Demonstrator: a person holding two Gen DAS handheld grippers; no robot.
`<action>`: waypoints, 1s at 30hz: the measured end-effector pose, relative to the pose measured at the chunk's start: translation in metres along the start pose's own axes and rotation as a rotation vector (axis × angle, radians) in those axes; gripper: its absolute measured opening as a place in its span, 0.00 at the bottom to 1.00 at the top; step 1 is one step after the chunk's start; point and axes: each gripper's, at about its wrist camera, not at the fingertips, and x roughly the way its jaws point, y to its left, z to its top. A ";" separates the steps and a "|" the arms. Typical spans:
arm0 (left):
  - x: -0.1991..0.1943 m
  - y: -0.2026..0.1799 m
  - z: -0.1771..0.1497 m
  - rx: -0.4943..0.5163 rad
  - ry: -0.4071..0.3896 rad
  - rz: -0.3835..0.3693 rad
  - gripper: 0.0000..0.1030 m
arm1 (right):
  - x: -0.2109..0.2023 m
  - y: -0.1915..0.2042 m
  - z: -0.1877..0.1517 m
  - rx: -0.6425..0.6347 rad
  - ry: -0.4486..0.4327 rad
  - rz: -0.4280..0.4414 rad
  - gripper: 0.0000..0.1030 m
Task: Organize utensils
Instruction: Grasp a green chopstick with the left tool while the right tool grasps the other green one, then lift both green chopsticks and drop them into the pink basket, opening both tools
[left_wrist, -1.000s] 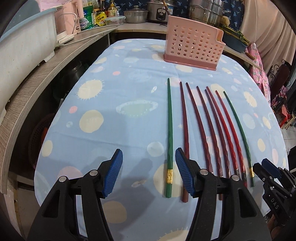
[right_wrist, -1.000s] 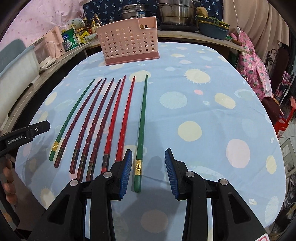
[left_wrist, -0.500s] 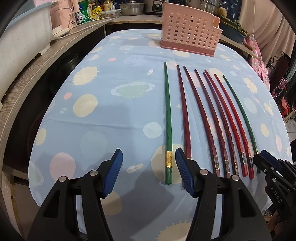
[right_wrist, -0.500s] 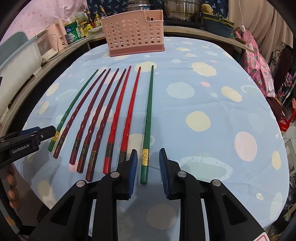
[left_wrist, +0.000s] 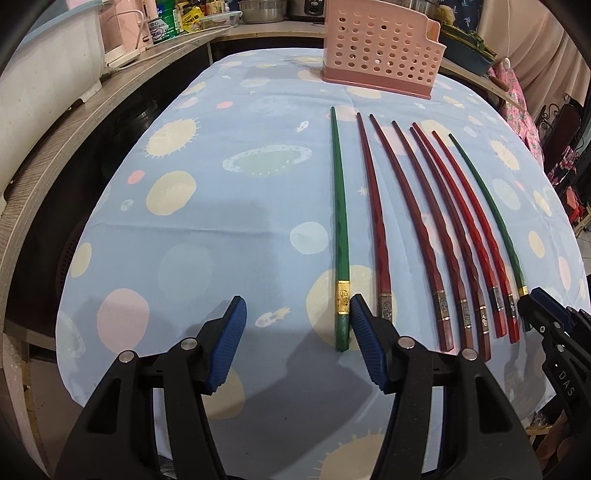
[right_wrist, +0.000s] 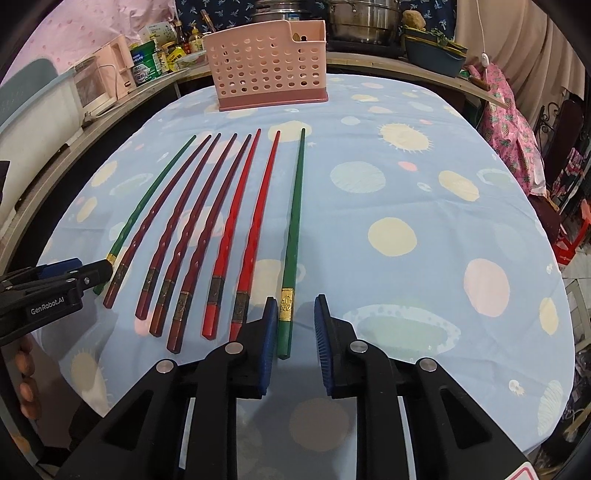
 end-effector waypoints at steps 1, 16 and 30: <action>0.000 0.000 0.000 0.001 0.000 0.000 0.50 | 0.000 0.000 0.000 0.000 0.000 0.000 0.18; -0.003 0.008 0.000 -0.032 0.004 -0.066 0.09 | -0.002 -0.004 -0.001 0.007 -0.002 -0.004 0.08; -0.025 0.006 0.011 -0.039 -0.037 -0.092 0.07 | -0.017 -0.012 0.012 0.034 -0.050 0.006 0.07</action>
